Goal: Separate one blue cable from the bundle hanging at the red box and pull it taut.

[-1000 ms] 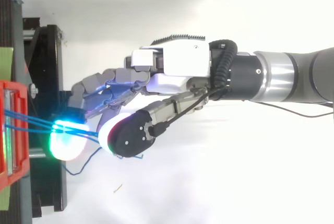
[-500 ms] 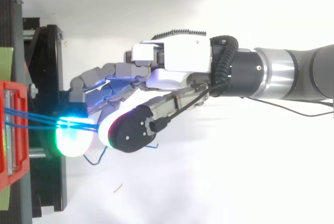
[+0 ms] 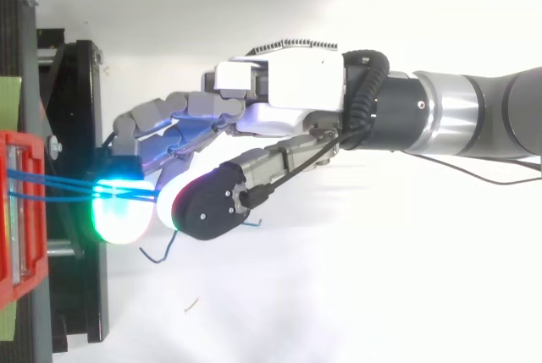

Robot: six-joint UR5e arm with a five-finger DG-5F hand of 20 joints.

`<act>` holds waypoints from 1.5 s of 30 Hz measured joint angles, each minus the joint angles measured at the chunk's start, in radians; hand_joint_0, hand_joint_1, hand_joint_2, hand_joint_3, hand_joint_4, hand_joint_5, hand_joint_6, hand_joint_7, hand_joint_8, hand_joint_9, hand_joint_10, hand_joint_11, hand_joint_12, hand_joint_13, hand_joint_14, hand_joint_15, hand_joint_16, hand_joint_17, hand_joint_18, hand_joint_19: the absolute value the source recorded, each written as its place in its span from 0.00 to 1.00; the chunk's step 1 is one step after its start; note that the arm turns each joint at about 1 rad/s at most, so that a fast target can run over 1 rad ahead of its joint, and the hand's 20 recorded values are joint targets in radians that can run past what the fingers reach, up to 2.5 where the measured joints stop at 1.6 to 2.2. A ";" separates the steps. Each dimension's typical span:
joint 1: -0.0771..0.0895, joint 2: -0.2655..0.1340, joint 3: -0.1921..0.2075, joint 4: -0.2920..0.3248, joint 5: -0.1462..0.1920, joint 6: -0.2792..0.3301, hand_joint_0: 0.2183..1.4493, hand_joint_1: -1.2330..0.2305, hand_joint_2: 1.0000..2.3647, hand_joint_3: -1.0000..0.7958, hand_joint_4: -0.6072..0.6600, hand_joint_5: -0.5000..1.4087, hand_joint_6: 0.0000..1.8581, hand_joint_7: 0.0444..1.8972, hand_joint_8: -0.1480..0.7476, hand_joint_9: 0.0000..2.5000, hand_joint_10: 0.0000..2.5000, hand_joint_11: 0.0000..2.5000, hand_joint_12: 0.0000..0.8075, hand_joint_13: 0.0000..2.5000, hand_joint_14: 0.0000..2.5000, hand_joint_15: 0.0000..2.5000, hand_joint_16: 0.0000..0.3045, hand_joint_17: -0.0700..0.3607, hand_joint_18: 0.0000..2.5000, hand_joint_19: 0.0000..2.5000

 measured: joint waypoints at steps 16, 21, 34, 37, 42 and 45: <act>0.001 -0.037 0.023 0.003 0.015 0.009 0.30 0.54 0.00 0.29 0.69 0.20 0.27 0.58 0.56 0.24 0.00 0.06 0.46 0.26 0.00 0.10 0.16 0.41 0.30 0.19; 0.000 -0.067 0.062 -0.021 0.010 0.048 0.30 0.54 0.00 0.29 0.69 0.20 0.27 0.58 0.56 0.24 0.00 0.06 0.46 0.26 0.00 0.10 0.16 0.41 0.30 0.19; 0.003 -0.073 0.073 -0.031 0.003 0.056 0.30 0.53 0.00 0.29 0.69 0.20 0.27 0.58 0.56 0.25 0.00 0.06 0.46 0.26 0.00 0.10 0.16 0.41 0.30 0.19; 0.003 -0.073 0.073 -0.025 0.003 0.056 0.30 0.52 0.00 0.29 0.70 0.20 0.27 0.58 0.57 0.25 0.00 0.06 0.46 0.26 0.00 0.10 0.16 0.41 0.30 0.19; -0.001 -0.073 0.073 -0.022 -0.007 0.057 0.30 0.50 0.00 0.29 0.69 0.20 0.27 0.58 0.56 0.25 0.00 0.06 0.46 0.27 0.00 0.10 0.16 0.41 0.30 0.19; -0.003 -0.072 0.074 -0.022 -0.018 0.060 0.31 0.48 0.00 0.30 0.70 0.20 0.27 0.58 0.56 0.25 0.00 0.06 0.46 0.27 0.00 0.10 0.16 0.41 0.30 0.19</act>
